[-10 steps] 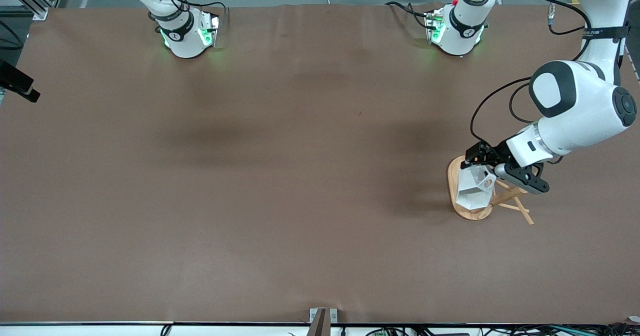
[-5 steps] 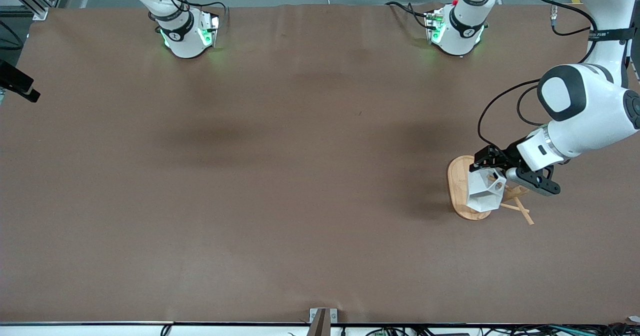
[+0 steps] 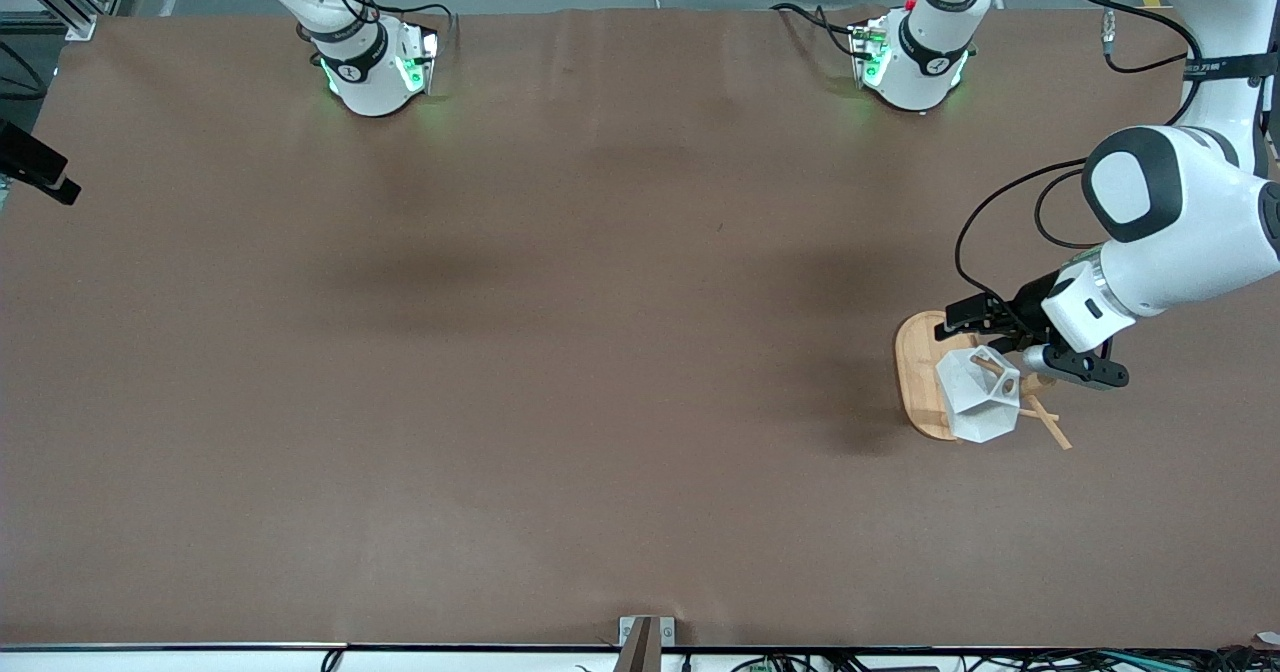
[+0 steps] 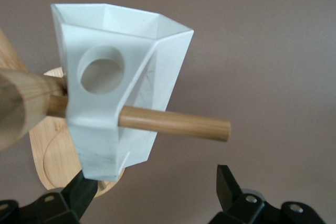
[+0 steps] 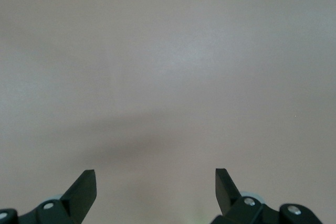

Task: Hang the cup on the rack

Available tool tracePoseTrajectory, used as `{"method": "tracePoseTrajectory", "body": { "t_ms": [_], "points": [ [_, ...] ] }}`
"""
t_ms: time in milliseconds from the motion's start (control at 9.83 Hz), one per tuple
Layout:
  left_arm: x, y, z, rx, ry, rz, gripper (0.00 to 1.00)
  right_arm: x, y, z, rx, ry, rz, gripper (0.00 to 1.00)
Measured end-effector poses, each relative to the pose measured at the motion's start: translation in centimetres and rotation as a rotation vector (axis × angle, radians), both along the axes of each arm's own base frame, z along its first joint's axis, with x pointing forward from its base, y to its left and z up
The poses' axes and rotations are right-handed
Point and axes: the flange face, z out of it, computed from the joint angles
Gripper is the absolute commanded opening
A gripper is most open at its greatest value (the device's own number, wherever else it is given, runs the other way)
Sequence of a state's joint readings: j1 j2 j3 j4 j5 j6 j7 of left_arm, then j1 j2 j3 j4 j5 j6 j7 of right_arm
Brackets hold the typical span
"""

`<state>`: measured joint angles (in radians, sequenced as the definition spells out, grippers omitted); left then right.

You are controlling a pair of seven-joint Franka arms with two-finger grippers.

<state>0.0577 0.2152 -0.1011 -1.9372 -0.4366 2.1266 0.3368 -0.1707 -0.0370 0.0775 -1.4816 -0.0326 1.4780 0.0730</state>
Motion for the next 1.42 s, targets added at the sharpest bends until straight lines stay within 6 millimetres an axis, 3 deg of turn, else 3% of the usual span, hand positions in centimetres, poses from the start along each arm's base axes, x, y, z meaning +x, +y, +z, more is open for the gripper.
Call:
{"method": "tracePoseTrajectory", "body": {
  "t_ms": [102, 203, 407, 610, 1220, 1322, 1424],
  "points": [
    [-0.1, 0.4, 0.8, -0.005, 0.016, 0.005, 1.00, 0.0, 0.0, 0.0, 0.000, 0.000, 0.000, 1.00],
    [-0.5, 2.4, 2.6, -0.009, 0.026, 0.022, 1.00, 0.0, 0.0, 0.0, 0.000, 0.001, 0.000, 1.00],
    [-2.1, 6.8, 7.6, -0.007, 0.002, 0.075, 1.00, 0.0, 0.0, -0.1, 0.000, 0.002, -0.001, 1.00],
    [-3.6, 9.0, 11.8, 0.071, -0.035, 0.136, 1.00, 0.0, -0.1, -0.1, 0.000, 0.002, -0.001, 1.00],
    [-7.2, 7.7, 19.0, 0.193, 0.068, 0.230, 1.00, 0.0, -0.1, -0.2, 0.000, 0.003, -0.001, 1.00],
    [-7.6, 6.5, 20.9, 0.262, 0.061, 0.194, 1.00, 0.0, -0.1, -0.2, 0.000, 0.004, -0.002, 1.00],
    [-8.0, 3.9, 22.9, 0.331, 0.037, 0.147, 1.00, 0.0, -0.1, -0.2, 0.000, 0.004, -0.003, 1.00]
  ]
}}
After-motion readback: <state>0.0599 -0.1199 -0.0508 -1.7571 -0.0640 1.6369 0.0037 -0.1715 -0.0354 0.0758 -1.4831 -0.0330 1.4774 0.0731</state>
